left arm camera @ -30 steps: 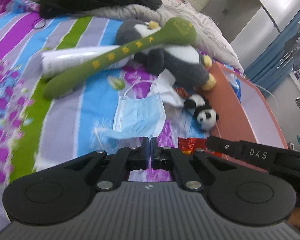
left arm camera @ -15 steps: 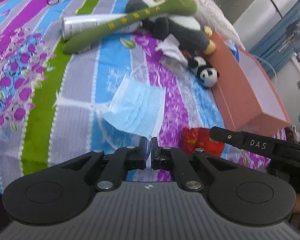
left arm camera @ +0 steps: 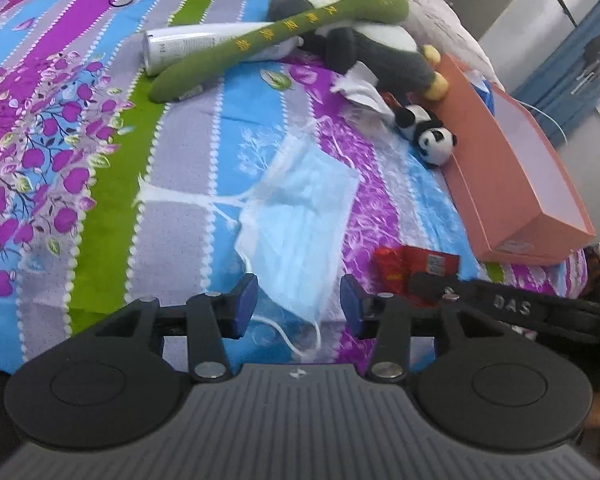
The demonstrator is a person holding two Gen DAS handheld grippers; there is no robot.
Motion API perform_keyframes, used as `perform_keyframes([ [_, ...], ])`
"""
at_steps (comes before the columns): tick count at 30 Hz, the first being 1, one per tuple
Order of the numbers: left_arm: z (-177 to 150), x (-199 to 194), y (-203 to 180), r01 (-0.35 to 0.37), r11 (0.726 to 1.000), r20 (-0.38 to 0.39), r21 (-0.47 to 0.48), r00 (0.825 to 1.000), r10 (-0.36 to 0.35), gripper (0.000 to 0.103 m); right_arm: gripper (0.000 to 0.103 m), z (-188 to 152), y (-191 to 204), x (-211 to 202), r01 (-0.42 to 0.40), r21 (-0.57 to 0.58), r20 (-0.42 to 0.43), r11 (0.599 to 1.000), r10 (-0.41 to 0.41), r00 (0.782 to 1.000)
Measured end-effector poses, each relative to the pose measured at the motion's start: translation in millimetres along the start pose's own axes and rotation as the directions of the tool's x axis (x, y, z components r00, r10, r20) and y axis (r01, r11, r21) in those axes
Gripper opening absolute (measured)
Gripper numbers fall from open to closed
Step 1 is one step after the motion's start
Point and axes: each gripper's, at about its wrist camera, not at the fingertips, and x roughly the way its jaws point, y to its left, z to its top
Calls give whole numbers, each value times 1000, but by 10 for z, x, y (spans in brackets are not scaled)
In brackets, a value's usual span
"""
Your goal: Organize soft objects
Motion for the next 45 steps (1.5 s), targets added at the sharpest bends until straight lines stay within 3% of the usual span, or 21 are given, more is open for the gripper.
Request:
perform_keyframes([
  [6,155,151,47,-23,1000,19,19,1000,22,56,41,14,2,114,-12,-3,-19,1000,12,1000],
  [14,301,493,76,-67,996,-14,52,998,68,56,40,60,-3,312,-2,-33,-31,999,1,1000],
  [20,341,681,122,-86,994,-48,68,995,89,56,30,93,-24,430,-6,-58,-51,998,3,999],
  [28,317,790,157,-47,998,-85,39,995,51,53,27,129,-6,451,-10,-73,-45,997,7,999],
  [36,217,822,76,-65,996,-89,59,994,70,8,26,137,-18,398,0,-77,-31,997,-2,1000],
  [45,141,637,-8,-35,999,-39,30,999,36,4,25,111,-35,237,4,-76,3,997,-4,1000],
])
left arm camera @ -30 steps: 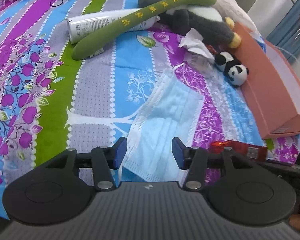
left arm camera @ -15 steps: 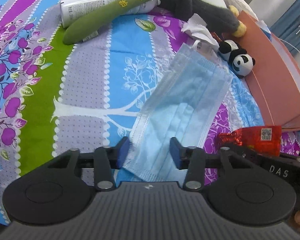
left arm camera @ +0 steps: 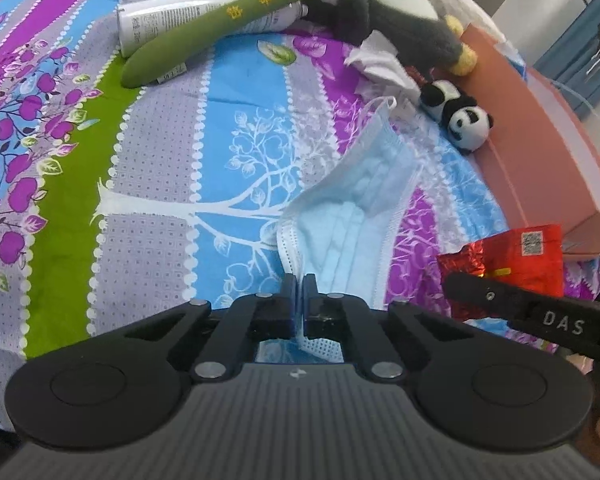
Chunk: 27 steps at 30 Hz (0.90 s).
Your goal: Organize soft objects
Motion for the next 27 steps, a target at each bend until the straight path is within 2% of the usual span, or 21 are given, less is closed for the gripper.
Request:
perform_keyframes([
  [9,47,-331,-12,39,998,80,-58,996,-34,3,25,28,24,-169,-5,1,36,1000,5,999],
  [20,271,-790,-203,91,995,187,-27,979,-84,3,25,265,62,-536,4,-3,142,1000,-3,990],
  [27,477,-973,-441,134,991,236,21,962,-135,3,25,499,40,-844,9,-16,228,1000,-6,974],
])
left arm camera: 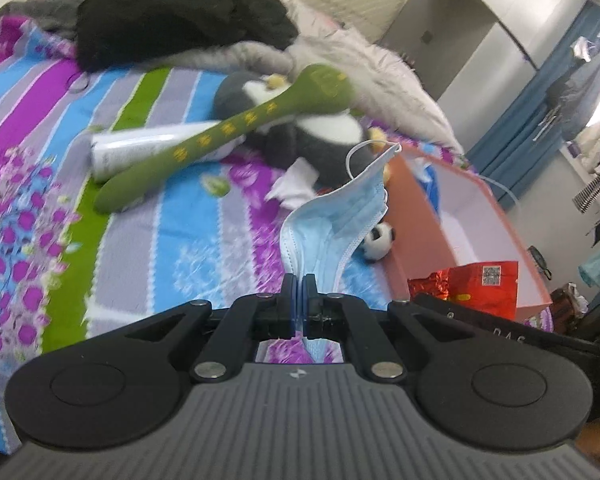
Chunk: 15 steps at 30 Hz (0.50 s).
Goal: Organize soft objects
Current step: 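Carry the mask with the left tool while the right tool carries the wrapper over the box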
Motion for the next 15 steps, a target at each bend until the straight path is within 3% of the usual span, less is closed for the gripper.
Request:
perform_keyframes([
  [15,658,-57,-746,92,989,80,113,992,-101,3,25,723,-221,-453,41,-41,185,998,-33,982],
])
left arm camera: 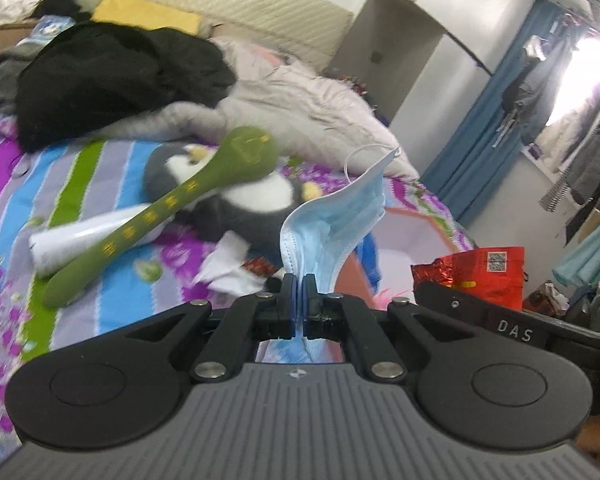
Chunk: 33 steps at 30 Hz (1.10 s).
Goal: Organize soft objects
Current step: 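Carry the mask with the left tool while the right tool carries the wrapper over the box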
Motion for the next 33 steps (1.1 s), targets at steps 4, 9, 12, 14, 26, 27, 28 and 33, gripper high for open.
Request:
perform_keyframes([
  [4,222,169,-262,46,998,-5,32,999,-45,4,25,199,-129,-76,33,-14,47,999,-33,998],
  [9,468,452,-626,105,993,-38,61,994,-102,4,25,434,-409,-90,95,-11,59,995,-94,994],
  [12,580,683,-874,124,989,-72,86,990,-118,4,25,537,-672,-25,140,12,22,990,-140,990],
  [14,631,859,-1060,137,984,-97,114,987,-127,4,25,563,-833,33,170,28,-11,985,-170,985],
  [26,359,2118,-1626,140,962,-339,235,939,-54,4,25,302,-1684,694,221,118,-289,968,-179,940],
  [27,315,2200,-1643,139,959,-359,249,932,-41,4,25,271,-1720,732,228,117,-299,967,-185,936],
  [28,274,2261,-1628,131,957,-372,257,928,-26,4,25,238,-1755,759,235,118,-311,965,-189,931],
  [33,160,2450,-1588,113,959,-415,260,910,6,4,25,107,-1897,824,245,133,-347,960,-186,919],
])
